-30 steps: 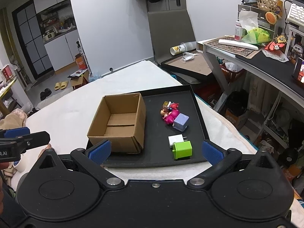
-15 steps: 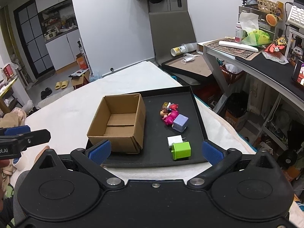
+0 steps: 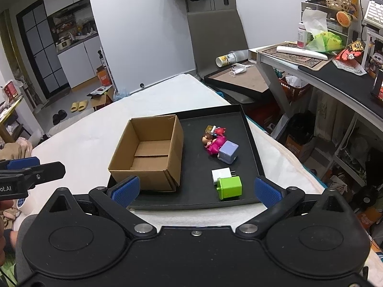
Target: Organize rigid objects
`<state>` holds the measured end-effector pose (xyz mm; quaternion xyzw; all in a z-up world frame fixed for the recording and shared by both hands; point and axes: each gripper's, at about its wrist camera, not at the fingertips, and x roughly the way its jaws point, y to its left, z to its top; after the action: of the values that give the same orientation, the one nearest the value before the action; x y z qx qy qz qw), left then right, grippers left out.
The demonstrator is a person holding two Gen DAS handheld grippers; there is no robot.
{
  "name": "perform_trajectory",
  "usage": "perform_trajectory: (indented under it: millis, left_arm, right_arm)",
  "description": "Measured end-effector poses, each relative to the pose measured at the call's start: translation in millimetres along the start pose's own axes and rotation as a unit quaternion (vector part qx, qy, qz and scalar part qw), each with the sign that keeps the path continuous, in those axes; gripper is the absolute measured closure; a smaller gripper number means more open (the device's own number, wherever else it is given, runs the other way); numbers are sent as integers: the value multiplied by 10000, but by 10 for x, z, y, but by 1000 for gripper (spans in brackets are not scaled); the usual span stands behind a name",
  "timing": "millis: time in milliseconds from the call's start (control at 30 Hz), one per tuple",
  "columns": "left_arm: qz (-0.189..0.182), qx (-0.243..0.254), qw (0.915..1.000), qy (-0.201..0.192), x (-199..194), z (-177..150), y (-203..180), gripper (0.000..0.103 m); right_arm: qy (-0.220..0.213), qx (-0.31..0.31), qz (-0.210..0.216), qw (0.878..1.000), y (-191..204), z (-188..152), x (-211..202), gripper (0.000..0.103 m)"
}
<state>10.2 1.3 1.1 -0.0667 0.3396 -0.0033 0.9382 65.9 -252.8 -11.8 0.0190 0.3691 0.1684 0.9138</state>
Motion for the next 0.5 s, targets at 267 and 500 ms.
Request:
perform_trajectory:
  millis: [267,500]
  left_arm:
    - [76,-97,9997,195,271,18,105,13]
    - [181,-196,9989,381,551,53,198,13]
  right_arm:
    - [107,155,-31,9998,-102,0,228,0]
    - [290,302,-75,9991,-206,25,501,0]
